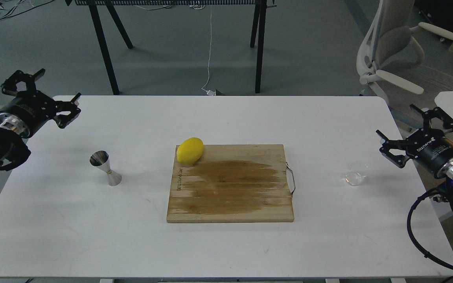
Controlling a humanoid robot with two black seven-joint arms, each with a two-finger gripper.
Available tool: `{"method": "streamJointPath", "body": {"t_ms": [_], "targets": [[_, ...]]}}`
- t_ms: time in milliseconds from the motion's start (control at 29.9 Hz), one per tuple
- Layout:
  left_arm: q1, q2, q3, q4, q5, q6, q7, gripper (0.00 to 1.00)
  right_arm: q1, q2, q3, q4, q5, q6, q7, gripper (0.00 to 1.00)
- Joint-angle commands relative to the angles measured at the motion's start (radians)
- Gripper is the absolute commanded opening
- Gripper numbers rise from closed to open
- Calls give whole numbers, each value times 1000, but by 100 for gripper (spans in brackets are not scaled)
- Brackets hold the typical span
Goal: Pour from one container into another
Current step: 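Raise the left gripper and bring it down beside the metal jigger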
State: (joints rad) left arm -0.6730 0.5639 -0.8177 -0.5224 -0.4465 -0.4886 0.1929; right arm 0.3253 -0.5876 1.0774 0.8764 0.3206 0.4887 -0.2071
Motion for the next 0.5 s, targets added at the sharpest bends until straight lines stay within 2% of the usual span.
{"method": "streamJointPath", "body": {"t_ms": [0, 234, 368, 468], "targets": [[6, -4, 0, 2, -4, 0, -1, 100, 0, 2, -4, -2, 0, 0, 0, 100], [-2, -5, -1, 74, -17, 0, -7, 100, 1, 2, -2, -4, 0, 0, 0, 100], [-13, 5, 9, 91, -12, 0, 8, 100, 0, 2, -14, -4, 0, 0, 0, 100], [-65, 17, 17, 149, 57, 0, 5, 100, -3, 2, -16, -4, 0, 0, 2, 100]]}}
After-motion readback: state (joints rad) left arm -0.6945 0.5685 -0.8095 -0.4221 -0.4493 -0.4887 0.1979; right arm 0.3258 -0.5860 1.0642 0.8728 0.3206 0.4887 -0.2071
